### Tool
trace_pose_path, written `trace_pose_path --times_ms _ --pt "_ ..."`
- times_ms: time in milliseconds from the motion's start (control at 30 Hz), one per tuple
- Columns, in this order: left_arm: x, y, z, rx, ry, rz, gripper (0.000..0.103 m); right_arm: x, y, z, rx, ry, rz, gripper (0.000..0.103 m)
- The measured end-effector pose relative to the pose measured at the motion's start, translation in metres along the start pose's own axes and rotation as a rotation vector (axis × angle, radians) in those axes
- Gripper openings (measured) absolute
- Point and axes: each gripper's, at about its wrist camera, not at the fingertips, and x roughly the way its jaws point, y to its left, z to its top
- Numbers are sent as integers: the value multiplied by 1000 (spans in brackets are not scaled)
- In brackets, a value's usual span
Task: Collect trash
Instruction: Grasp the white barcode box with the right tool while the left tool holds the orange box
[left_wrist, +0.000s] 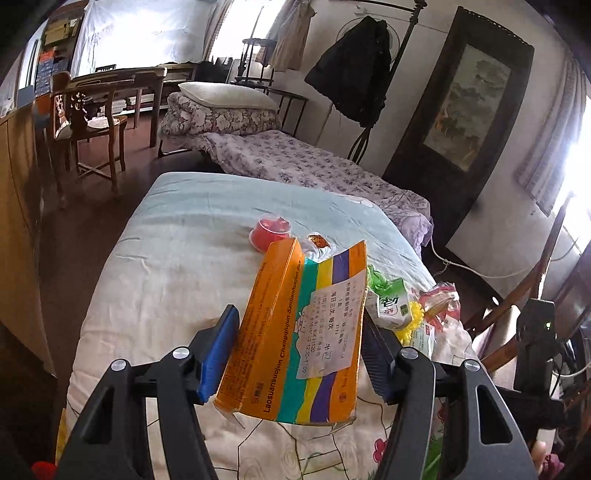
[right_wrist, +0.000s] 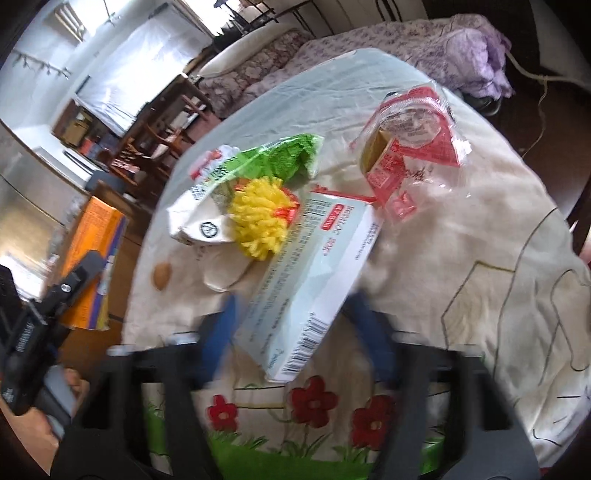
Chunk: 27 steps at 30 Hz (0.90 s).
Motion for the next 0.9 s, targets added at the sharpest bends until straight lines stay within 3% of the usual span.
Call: trace_pose_path --times_ms 67,500,700,900 --pt "-1 -1 -1 5 -3 5 63 -6 5 -4 -20 -20 33 26" --pt "-23 -7 -21 20 -33 -27 63 -65 18 -46 -151 -207 101 26" --pt "-54 -2 -41 -39 -57 -70 63 -79 11 -52 -142 -217 143 26" --pt "-91 -10 -54 16 -83 -1 63 -91 13 -62 -143 -208 164 26"
